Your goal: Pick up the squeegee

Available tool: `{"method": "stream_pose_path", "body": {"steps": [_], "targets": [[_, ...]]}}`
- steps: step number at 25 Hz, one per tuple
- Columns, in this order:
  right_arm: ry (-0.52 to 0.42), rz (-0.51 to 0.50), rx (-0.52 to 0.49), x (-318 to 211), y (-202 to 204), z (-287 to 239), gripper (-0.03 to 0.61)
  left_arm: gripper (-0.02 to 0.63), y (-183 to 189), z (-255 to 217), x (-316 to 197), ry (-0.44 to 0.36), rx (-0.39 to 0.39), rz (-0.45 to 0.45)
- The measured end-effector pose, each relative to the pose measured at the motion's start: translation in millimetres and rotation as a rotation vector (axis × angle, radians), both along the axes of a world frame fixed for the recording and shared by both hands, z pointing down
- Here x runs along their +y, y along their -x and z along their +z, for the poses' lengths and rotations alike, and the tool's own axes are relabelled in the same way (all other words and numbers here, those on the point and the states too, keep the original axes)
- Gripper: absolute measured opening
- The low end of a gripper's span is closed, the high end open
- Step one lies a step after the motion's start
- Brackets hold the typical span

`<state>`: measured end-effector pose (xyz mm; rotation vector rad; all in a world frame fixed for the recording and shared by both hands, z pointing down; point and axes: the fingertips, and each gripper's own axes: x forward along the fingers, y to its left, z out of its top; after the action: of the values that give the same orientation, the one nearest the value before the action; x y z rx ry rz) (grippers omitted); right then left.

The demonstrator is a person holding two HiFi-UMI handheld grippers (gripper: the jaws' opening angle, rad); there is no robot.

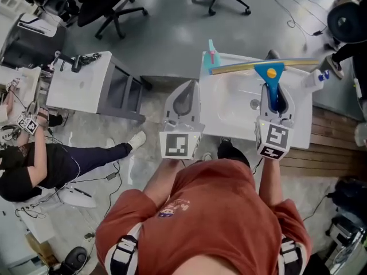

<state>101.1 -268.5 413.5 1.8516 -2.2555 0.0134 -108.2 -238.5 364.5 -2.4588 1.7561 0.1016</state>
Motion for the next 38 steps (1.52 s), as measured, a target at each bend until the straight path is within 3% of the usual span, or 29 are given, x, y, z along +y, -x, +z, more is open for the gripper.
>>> {"method": "stream_pose_path", "body": {"steps": [21,28,38], "targets": [[-0.31,0.229,-0.111,4,-107,-90,0.14,0.018,-38,-44,-45,-0.121,-0.022,0.039],[-0.353,0.245,-0.115,4,-121,-107,0.14,0.018,-46,-65,-52,-0.163,-0.018,0.041],[-0.345,0.229,-0.114,-1,-113,-104,0.14,0.018,-45,-66,-53,-0.168,-0.018,0.04]]}}
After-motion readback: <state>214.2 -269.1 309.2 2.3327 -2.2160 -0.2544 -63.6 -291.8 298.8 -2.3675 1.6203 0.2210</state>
